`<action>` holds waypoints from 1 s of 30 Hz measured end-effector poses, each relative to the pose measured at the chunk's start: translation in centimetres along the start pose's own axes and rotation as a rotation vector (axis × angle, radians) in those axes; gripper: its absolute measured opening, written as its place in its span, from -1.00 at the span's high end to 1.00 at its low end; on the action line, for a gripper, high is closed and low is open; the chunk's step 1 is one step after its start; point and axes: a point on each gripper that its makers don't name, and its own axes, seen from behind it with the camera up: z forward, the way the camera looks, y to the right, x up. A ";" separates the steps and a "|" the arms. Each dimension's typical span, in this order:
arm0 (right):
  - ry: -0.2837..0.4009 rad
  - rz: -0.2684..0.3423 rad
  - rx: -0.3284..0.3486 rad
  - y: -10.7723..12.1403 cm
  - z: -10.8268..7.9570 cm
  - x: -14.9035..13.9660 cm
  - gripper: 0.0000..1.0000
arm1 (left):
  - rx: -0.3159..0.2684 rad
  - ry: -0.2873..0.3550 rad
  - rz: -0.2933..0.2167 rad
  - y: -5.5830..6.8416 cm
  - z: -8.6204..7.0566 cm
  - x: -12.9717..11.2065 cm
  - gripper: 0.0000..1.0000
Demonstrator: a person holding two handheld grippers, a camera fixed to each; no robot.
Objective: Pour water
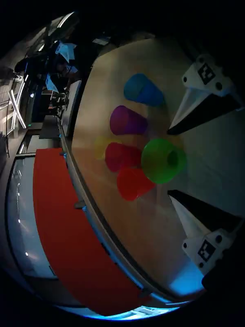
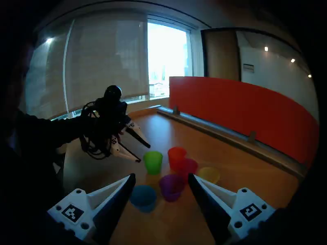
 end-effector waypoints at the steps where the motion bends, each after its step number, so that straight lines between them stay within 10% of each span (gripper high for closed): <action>1: 0.000 0.000 0.000 0.1 0.1 0.0 -1.00 | -0.002 -0.002 0.000 0.0 0.2 0.0 -0.99; 30: -0.003 0.013 -0.021 1.7 0.0 -0.9 -0.99 | -0.031 -0.044 0.031 0.1 4.3 0.6 -0.84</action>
